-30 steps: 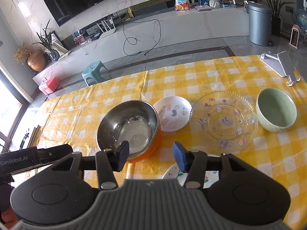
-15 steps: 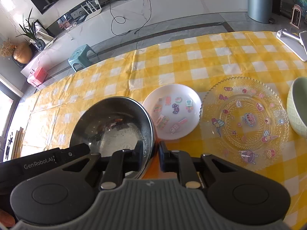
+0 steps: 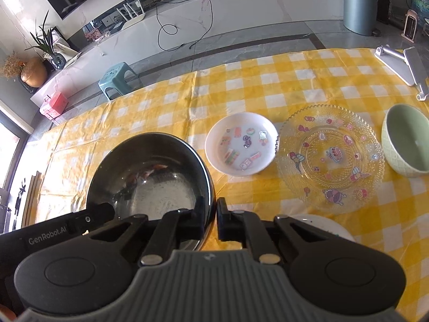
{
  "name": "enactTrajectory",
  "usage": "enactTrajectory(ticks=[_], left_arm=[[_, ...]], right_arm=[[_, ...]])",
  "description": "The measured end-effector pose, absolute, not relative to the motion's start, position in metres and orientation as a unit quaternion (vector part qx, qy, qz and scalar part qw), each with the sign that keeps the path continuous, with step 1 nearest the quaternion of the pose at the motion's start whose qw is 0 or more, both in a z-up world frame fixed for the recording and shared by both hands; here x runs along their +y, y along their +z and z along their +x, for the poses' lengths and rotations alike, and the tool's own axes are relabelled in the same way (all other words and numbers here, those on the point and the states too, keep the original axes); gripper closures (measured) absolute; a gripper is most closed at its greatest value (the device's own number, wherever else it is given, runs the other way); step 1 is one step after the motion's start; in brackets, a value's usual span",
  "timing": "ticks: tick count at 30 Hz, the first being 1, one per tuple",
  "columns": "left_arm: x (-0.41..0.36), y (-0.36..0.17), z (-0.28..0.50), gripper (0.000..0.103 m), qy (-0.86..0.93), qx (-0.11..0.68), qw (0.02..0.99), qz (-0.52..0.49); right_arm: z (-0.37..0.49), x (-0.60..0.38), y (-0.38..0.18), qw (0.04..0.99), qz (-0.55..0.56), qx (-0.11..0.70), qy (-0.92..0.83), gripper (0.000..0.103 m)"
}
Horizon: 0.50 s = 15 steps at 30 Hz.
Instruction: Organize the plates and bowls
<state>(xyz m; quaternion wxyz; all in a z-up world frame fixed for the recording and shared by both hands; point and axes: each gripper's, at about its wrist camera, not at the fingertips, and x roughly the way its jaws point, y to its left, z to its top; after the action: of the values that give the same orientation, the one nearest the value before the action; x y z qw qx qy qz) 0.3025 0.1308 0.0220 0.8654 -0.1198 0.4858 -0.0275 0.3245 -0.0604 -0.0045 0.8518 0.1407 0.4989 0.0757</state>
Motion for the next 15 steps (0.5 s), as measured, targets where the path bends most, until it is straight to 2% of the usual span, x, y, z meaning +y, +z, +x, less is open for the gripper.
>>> enactTrajectory(ticks=[8, 15], left_arm=[[0.129, 0.068, 0.24, 0.094, -0.027, 0.48, 0.87, -0.111], [0.129, 0.081, 0.186, 0.094, -0.029, 0.499, 0.86, -0.104]], right_arm=[[0.259, -0.066, 0.044, 0.854, 0.14, 0.493, 0.094, 0.097], [0.197, -0.073, 0.056, 0.838, 0.155, 0.513, 0.105, 0.097]])
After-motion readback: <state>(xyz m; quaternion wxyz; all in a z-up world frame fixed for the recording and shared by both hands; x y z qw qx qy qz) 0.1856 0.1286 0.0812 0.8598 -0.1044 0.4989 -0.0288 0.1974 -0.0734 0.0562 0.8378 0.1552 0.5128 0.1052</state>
